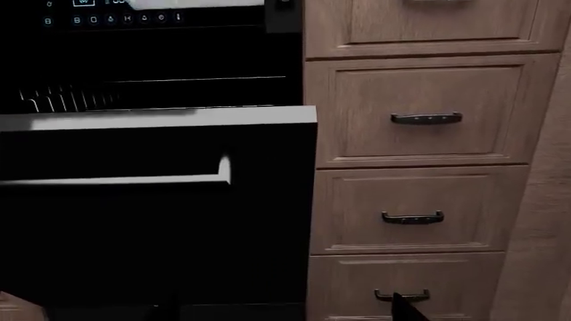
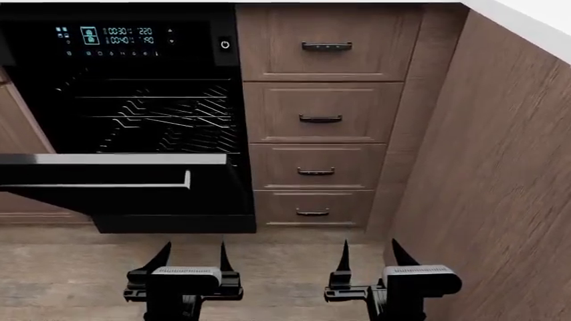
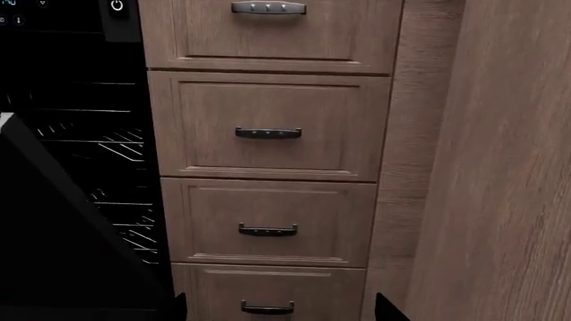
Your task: Close the dishwasher door
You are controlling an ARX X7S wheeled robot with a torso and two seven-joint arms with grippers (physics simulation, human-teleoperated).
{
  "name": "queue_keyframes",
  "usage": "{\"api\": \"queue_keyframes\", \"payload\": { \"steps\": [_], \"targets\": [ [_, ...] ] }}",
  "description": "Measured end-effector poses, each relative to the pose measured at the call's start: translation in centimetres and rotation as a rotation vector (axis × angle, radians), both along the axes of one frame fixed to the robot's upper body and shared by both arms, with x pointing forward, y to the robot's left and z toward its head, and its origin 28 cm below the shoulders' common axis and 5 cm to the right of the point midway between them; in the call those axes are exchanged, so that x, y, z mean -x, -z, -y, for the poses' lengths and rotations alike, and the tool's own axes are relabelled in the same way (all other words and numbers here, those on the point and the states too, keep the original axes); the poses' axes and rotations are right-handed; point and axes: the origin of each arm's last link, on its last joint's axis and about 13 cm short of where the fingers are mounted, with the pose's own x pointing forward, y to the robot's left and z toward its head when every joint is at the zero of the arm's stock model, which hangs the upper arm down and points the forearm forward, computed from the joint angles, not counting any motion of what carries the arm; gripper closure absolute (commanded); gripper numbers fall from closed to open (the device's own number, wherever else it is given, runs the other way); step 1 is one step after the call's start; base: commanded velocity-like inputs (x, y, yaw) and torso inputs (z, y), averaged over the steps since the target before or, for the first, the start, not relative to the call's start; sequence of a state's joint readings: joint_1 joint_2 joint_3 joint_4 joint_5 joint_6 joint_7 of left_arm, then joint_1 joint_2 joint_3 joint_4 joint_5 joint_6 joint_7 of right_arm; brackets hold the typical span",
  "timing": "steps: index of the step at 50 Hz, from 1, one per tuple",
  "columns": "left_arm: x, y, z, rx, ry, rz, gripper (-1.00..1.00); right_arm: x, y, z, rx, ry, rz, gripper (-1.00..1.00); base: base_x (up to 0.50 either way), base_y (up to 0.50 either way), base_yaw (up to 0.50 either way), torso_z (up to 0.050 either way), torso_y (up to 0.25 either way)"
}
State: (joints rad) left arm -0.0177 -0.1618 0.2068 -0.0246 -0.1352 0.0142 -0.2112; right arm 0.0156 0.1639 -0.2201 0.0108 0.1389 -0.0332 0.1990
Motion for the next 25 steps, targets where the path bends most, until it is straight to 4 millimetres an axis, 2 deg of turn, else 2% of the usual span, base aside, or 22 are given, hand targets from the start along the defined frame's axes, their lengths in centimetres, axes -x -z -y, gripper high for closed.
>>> {"api": "queue_keyframes", "payload": {
  "steps": [25],
  "targets": [
    [0.02,0.03,0.02,-0.002,-0.001,0.001,-1.0,0.02,0.06,-0.04,0.007,-0.002,-0.001,-1.0,0.0,0.0,0.0,-0.05,0.0]
  ]
}}
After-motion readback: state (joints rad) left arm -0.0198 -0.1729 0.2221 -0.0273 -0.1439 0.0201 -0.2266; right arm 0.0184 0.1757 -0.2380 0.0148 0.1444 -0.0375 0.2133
